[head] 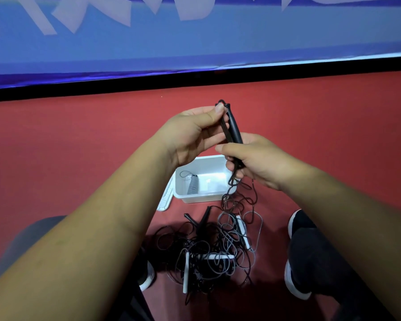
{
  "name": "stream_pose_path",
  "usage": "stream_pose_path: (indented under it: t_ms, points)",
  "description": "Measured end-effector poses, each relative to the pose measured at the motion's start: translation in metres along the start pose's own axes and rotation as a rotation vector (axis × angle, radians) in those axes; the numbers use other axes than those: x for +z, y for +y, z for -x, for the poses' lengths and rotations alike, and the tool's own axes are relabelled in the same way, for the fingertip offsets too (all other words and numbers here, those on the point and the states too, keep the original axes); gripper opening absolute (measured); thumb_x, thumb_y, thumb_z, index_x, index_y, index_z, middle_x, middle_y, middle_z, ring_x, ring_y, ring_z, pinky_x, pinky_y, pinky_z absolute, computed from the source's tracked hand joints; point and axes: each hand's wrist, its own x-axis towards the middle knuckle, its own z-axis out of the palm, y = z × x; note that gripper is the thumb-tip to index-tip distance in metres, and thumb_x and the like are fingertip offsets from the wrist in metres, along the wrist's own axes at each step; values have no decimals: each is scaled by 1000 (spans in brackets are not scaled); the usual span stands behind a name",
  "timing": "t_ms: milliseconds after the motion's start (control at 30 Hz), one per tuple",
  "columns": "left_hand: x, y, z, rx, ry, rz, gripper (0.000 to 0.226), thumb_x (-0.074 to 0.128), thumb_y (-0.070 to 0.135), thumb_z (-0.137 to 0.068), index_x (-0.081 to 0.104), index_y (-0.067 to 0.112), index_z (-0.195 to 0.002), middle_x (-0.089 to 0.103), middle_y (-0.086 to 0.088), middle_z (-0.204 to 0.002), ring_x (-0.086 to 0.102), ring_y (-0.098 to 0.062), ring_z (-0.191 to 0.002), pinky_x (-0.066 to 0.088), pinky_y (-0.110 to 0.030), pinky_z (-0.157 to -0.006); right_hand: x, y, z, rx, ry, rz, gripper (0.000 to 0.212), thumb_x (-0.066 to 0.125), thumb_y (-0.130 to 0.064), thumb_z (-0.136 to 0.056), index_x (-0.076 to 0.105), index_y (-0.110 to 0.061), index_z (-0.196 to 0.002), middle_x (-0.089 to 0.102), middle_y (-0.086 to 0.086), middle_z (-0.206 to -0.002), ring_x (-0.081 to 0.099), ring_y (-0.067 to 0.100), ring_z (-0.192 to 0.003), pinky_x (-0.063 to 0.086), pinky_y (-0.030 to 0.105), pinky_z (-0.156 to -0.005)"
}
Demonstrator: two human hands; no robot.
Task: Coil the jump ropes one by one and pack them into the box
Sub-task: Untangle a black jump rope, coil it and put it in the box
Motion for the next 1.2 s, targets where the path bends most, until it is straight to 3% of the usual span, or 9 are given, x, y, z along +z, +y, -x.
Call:
stream_pose_path:
  t_ms: [133, 367, 533, 633, 667, 800, 900, 1033, 1200]
  points:
    - [-2, 3, 0, -7, 63, -132, 10, 72, 27, -97, 76, 18, -98, 74, 3, -90, 65, -9, -77, 59, -22, -76, 1, -5, 4, 28, -32, 8, 15, 74, -21, -96, 68, -11, -106, 53, -2, -69, 54, 14, -60, 32, 28, -45]
    - [-7, 2, -2, -44, 167, -159, 19, 84, 38, -86, 75, 21, -91, 58, 9, -68, 52, -12, -77, 56, -29, -81, -2, -11, 9, 34, -39, 36, 14, 68, -23, -101, 71, -9, -105, 53, 0, -67, 56, 16, -63, 35, 26, -45]
    - [-10, 0, -11, -59, 171, -56, 37, 70, 45, -97, 64, 9, -90, 60, -6, -88, 64, -18, -82, 64, -37, -86, -3, -20, 11, -20, 57, -65, 21, 64, -29, -107, 68, -8, -106, 46, -3, -64, 50, 13, -58, 33, 24, -43]
    - [-12, -13, -13, -108, 24, -343, 22, 54, 13, -105, 66, 2, -120, 73, -14, -123, 73, -24, -104, 58, -35, -94, -7, -31, 12, -42, 99, -180, 18, 61, -26, -109, 64, -8, -108, 42, -4, -62, 44, 12, -54, 29, 21, -40]
    - [-10, -19, -10, -115, -75, -436, 29, 52, 5, -103, 67, 5, -127, 73, -12, -127, 71, -23, -115, 53, -32, -96, -8, -36, 12, -48, 109, -220, 18, 60, -27, -109, 63, -9, -108, 41, -4, -61, 41, 11, -52, 27, 20, -39]
    - [2, -37, 6, -148, -444, -489, 36, 44, 9, -111, 61, 7, -142, 68, -17, -135, 60, -28, -135, 42, -35, -117, -18, -50, 16, -88, 115, -335, 22, 62, -31, -108, 60, -9, -104, 34, -4, -62, 32, 7, -50, 20, 16, -35]
    - [4, -34, 8, -119, -508, -581, 38, 41, 21, -113, 58, 7, -144, 74, -17, -119, 67, -36, -121, 50, -36, -109, -25, -55, 17, -133, 148, -326, 24, 64, -31, -107, 62, -8, -106, 35, -4, -63, 33, 8, -51, 20, 18, -36]
    - [5, -27, 11, -108, -521, -577, 38, 41, 23, -113, 64, 5, -136, 68, -16, -96, 67, -28, -91, 53, -32, -87, -35, -57, 16, -177, 231, -326, 25, 63, -33, -108, 63, -8, -106, 40, -4, -64, 40, 9, -53, 23, 20, -37]
    - [7, -16, 14, -72, -576, -587, 37, 53, 27, -106, 67, 13, -138, 60, -11, -93, 58, -26, -87, 43, -45, -88, -41, -62, 20, -204, 296, -335, 26, 62, -32, -109, 66, -6, -110, 47, -4, -65, 46, 10, -55, 27, 22, -37]
